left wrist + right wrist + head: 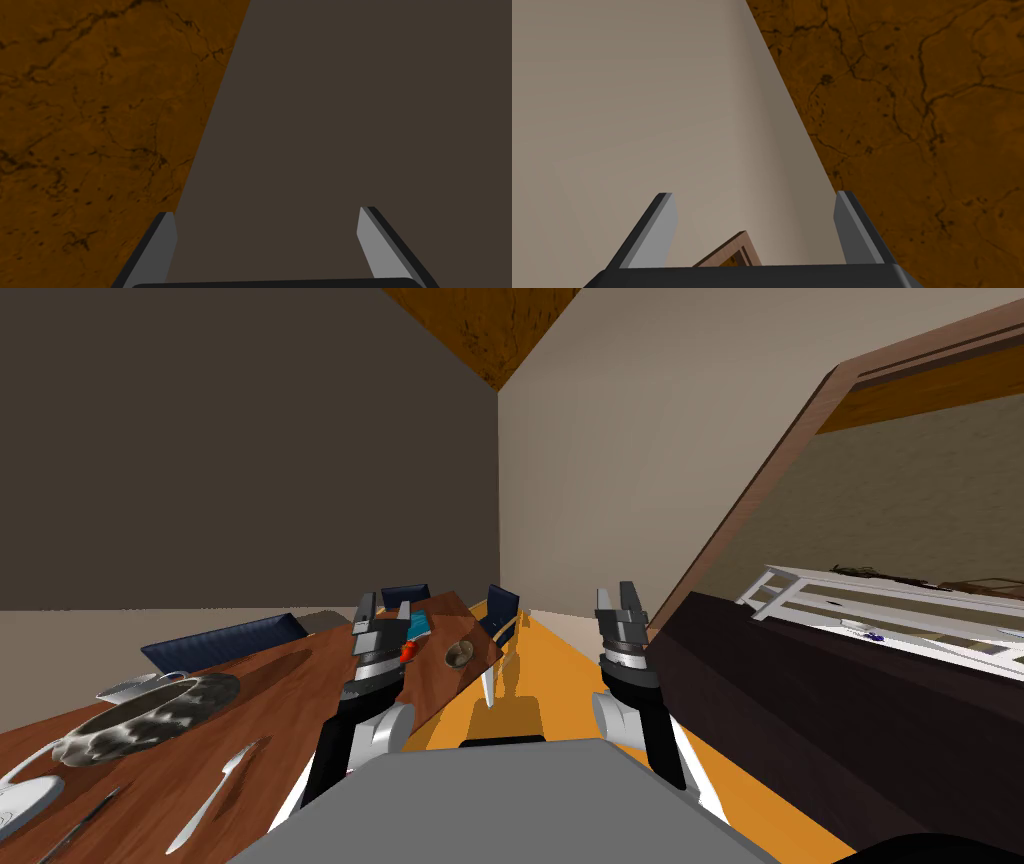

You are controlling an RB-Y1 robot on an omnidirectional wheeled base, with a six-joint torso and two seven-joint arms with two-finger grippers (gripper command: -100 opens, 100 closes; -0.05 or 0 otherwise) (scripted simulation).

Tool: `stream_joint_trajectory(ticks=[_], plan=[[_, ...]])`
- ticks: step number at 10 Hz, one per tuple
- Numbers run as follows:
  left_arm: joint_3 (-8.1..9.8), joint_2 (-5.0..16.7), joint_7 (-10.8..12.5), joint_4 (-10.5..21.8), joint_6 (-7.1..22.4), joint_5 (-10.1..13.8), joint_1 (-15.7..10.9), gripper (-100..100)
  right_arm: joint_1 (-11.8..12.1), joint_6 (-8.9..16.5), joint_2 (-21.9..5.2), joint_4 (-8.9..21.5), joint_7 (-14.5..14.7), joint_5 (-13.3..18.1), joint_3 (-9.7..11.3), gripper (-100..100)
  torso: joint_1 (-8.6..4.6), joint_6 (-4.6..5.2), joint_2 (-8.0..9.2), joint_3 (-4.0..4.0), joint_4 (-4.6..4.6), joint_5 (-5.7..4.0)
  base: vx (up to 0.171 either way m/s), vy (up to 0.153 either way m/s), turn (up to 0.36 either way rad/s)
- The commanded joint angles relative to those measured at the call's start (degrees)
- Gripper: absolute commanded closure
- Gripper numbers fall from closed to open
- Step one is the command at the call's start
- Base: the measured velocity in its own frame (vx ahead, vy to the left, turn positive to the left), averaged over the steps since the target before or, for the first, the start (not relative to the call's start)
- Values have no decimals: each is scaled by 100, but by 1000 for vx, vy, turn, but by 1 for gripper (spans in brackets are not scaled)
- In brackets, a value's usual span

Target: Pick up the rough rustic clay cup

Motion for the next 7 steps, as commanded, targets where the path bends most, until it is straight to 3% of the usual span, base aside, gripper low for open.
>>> stream_joint_trajectory(ticks=[1, 4, 7], plan=[[32, 171, 22, 1, 129, 55, -20, -100, 0, 0, 0, 0, 0, 0, 0, 0, 0, 0, 0, 0, 0, 0, -25, 0, 45], [100, 441, 73, 19, 461, 178, -66, -100, 0, 0, 0, 0, 0, 0, 0, 0, 0, 0, 16, 9, 3, 0, -44, -5, 45], [191, 695, 146, 59, 971, 346, -134, -100, 0, 0, 0, 0, 0, 0, 0, 0, -3, 0, 17, 10, 4, -1, -45, -15, 59]])
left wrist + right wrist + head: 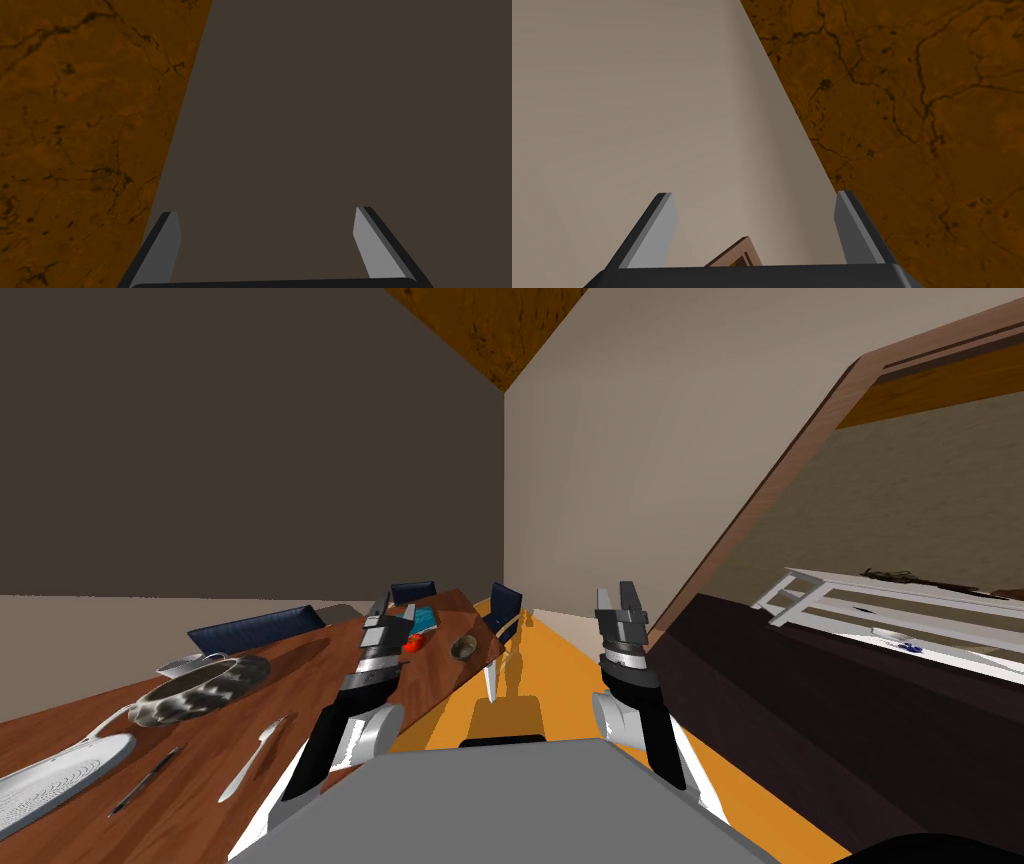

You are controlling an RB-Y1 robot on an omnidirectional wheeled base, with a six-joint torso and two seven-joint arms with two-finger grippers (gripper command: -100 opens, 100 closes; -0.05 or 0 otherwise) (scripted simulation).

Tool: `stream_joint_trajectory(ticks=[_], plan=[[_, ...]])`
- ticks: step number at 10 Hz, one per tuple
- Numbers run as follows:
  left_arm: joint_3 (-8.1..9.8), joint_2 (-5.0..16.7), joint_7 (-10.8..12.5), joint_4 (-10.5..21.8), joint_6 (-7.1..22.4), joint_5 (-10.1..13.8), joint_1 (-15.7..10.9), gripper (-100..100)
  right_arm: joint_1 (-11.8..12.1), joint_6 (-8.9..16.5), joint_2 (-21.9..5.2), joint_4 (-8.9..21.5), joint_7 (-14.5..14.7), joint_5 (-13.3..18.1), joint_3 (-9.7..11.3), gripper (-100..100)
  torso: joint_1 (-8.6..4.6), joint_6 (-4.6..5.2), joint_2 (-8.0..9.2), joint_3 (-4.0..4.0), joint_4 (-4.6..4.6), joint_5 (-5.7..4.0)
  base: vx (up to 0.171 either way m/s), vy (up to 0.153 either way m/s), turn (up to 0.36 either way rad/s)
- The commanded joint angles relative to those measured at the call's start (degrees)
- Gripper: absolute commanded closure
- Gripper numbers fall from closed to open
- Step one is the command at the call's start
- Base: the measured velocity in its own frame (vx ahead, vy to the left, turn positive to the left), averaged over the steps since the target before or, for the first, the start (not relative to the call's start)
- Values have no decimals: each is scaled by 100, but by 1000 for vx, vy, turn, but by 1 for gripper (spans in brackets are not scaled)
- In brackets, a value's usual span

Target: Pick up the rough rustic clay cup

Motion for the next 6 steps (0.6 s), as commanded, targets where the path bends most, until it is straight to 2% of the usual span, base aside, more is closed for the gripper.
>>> stream_joint_trajectory(ticks=[1, 2, 4, 5, 6], plan=[[43, 118, 37, 34, 286, 92, -57, -100, 0, 0, 0, 0, 0, 0, 0, 0, 0, 0, 0, 0, 0, 0, -42, -33, 79], [43, 118, 37, 34, 358, 92, -57, -100, 0, 0, 0, 0, 0, 0, 0, 0, -4, 0, 0, 0, 0, -1, -27, -24, 13], [115, 270, 97, 86, 768, 219, -125, -100, 0, 0, 0, 0, 0, 0, 0, 0, -1, 1, -7, -4, -1, 0, -21, -22, 45], [115, 270, 97, 86, 833, 219, -125, -100, 0, 0, 0, 0, 0, 0, 0, 0, -3, 0, -9, -5, -2, -1, -12, -23, 31], [151, 345, 129, 120, 1041, 284, -163, -100, 0, 0, 0, 0, 0, 0, 0, 0, -2, 1, -12, -7, -2, -1, -15, -28, 43]])
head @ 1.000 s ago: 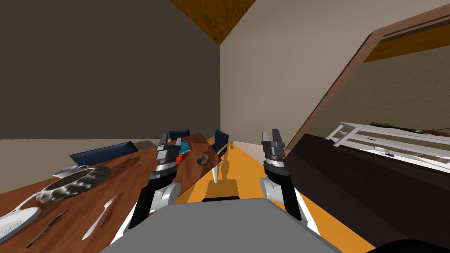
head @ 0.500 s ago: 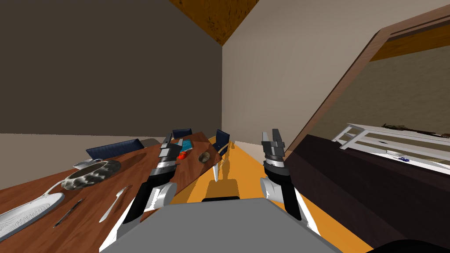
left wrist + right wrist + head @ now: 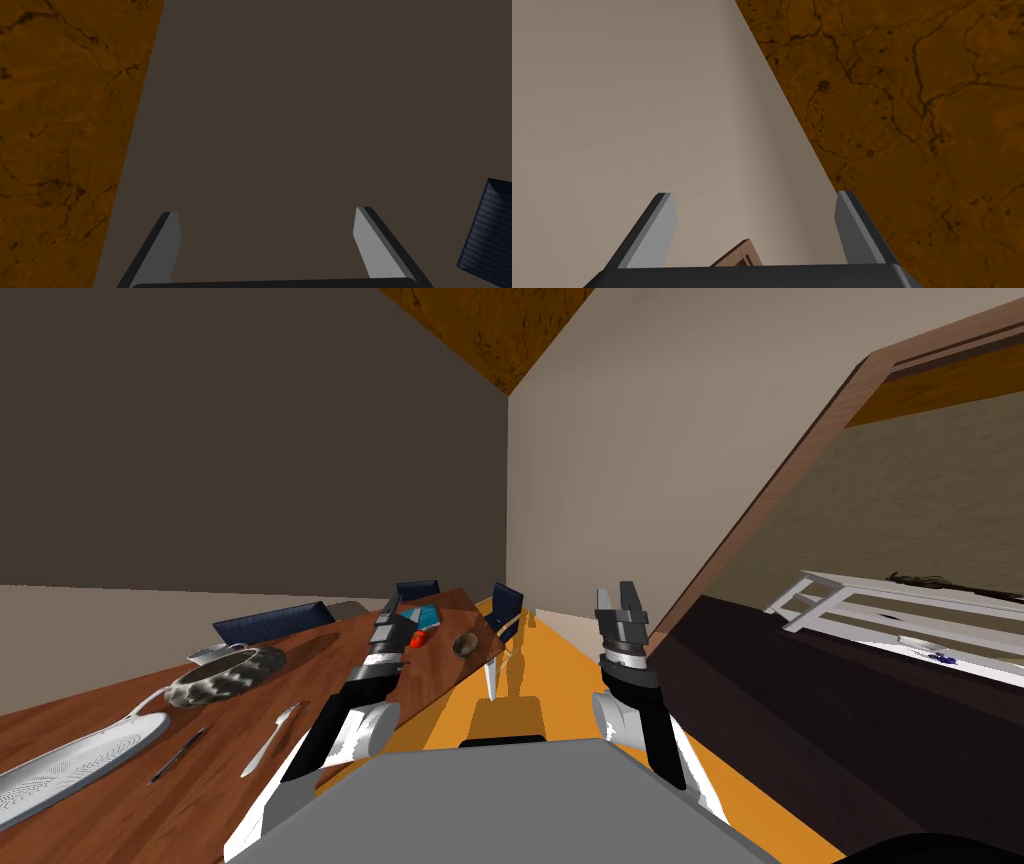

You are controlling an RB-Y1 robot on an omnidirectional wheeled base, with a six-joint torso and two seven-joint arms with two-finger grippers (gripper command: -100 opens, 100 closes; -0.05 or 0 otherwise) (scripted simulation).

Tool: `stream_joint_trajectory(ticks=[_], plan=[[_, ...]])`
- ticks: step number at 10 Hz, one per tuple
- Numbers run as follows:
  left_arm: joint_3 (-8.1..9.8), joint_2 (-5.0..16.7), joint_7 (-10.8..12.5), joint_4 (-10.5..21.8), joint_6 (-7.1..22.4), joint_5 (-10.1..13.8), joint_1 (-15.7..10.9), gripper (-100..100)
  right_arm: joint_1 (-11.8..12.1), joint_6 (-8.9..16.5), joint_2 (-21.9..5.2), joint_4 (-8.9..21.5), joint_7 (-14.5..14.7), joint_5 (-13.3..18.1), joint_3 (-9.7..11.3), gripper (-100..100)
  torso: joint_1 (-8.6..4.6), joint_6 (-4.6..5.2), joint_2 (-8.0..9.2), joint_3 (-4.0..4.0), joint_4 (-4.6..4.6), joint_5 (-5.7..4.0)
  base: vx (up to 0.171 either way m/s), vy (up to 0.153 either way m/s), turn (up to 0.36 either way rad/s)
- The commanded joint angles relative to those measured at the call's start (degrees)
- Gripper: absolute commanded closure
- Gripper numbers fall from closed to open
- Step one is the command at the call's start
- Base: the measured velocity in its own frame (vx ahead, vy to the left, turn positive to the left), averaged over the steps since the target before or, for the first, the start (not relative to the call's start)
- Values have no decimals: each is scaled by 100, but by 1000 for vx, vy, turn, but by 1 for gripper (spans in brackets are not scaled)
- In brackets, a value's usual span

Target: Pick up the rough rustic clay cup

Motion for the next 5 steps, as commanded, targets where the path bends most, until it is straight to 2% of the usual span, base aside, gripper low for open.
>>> stream_joint_trajectory(ticks=[1, 2, 3, 4, 5], plan=[[43, 52, 28, 16, 211, 45, -41, -100, 0, 0, 0, 0, 0, 0, 0, 0, 0, 0, 0, 0, 0, 0, -10, -25, 22], [79, 126, 61, 56, 423, 109, -81, -100, 0, 0, 0, 0, 0, 0, 0, 0, 1, 0, -1, -1, 0, 0, -5, -22, 44], [79, 126, 61, 56, 486, 109, -81, -100, 0, 0, 0, 0, 0, 0, 0, 0, 2, 0, -3, -2, -1, 0, -3, -19, 22], [115, 201, 94, 103, 718, 173, -123, -100, 0, 0, 0, 0, 0, 0, 0, 0, 3, 0, -4, -2, -1, 0, -1, -28, 35], [115, 201, 94, 103, 774, 173, -123, -100, 0, 0, 0, 0, 0, 0, 0, 0, 0, 0, -5, -3, -1, 0, -2, -27, 25]])
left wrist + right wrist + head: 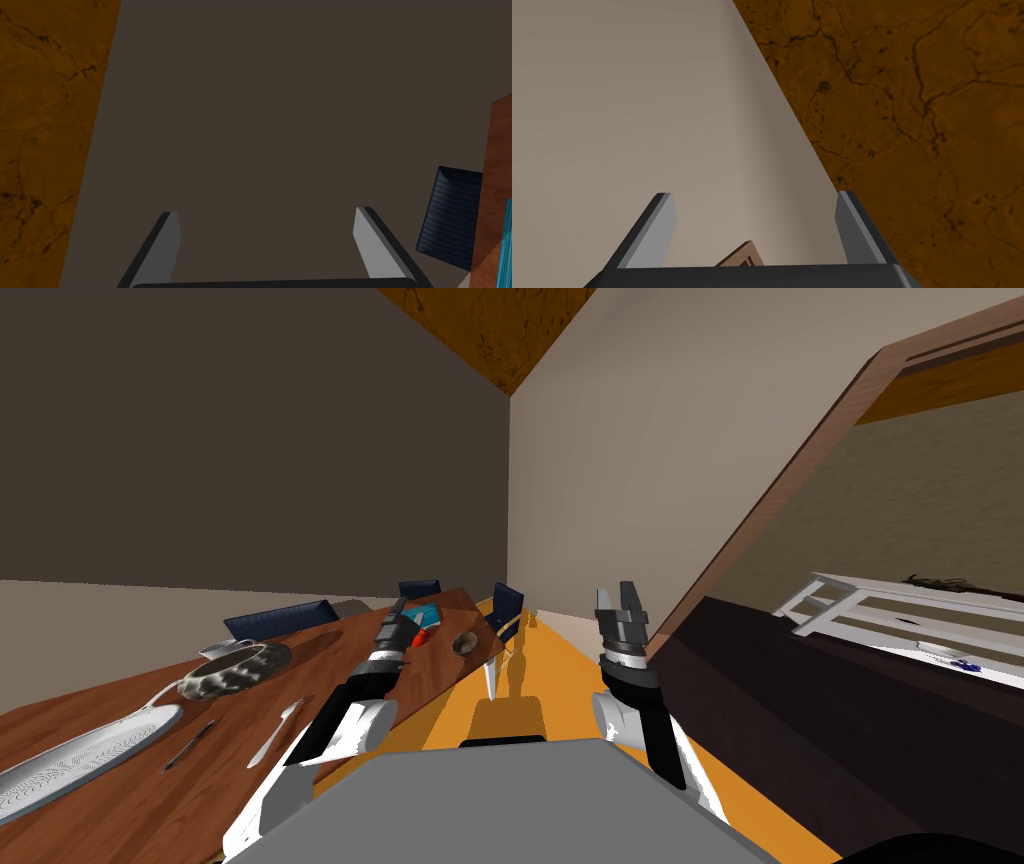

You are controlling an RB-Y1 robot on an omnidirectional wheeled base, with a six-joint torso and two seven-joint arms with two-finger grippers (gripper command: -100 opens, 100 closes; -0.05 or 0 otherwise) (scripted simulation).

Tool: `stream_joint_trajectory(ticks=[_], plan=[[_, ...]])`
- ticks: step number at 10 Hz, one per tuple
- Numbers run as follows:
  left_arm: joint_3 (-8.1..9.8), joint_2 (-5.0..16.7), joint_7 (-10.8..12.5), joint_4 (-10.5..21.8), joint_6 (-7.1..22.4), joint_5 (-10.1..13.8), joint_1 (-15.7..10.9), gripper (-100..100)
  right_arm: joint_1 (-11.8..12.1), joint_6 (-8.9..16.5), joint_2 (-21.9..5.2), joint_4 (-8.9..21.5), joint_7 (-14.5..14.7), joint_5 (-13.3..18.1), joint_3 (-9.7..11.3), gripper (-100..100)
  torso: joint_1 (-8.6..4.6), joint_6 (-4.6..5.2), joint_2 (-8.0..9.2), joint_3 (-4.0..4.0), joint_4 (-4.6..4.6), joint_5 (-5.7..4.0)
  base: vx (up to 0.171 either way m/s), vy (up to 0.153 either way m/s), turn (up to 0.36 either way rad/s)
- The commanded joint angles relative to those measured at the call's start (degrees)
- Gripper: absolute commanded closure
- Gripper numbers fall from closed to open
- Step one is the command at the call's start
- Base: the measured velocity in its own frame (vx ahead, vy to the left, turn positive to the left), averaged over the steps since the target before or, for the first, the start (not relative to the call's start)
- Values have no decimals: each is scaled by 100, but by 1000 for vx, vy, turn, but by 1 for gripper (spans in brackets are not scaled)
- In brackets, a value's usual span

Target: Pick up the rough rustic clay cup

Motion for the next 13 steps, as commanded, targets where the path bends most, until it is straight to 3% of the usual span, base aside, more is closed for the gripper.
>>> stream_joint_trajectory(ticks=[1, 13], plan=[[44, 82, 37, 40, 286, 73, -48, -100, 0, 0, 0, 0, 0, 0, 0, 0, 0, 0, 0, 0, 0, 0, -3, -30, 46], [229, 482, 241, 464, 2168, 416, -322, -100, 0, 0, 0, 0, 0, 0, 0, 0, -4, 0, -8, -4, -2, -1, 11, -37, 28]])
